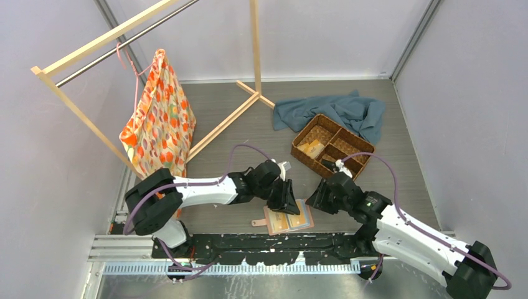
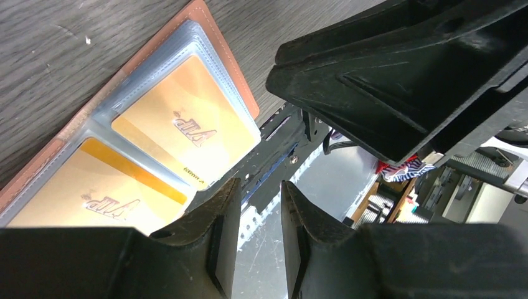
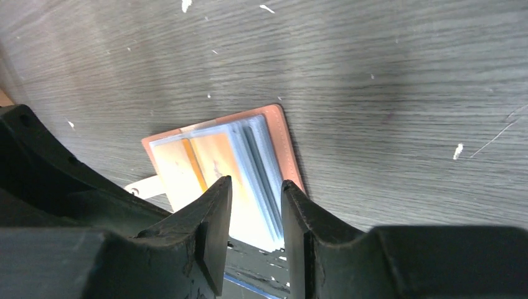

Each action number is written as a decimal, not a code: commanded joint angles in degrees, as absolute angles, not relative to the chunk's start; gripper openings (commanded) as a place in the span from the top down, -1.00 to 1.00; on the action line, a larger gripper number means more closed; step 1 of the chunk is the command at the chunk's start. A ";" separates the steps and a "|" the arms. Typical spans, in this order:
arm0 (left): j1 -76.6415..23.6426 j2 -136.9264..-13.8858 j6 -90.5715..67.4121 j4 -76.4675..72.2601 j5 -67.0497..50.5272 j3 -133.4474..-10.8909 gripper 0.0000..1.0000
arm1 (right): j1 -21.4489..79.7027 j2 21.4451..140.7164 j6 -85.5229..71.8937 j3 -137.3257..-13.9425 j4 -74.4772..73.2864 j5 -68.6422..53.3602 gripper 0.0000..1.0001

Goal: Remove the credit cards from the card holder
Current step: Remove the credit card from the card holder.

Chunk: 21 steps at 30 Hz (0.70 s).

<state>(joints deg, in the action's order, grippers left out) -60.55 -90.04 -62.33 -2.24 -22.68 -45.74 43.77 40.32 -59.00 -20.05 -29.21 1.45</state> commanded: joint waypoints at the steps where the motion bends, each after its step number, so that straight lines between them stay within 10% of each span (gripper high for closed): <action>1: -59.99 -85.95 -61.71 -1.63 -19.70 -44.66 0.37 | 43.95 40.38 -56.29 -24.24 -30.11 3.25 0.22; 21: -59.15 -86.63 -73.49 -17.86 -14.61 -31.37 0.28 | 44.77 51.71 -54.67 -21.37 -15.19 -9.12 0.30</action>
<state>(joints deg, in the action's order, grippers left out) -59.48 -86.46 -71.33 -10.13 -16.12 -31.62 44.31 51.05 -55.57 -22.13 -18.28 -7.94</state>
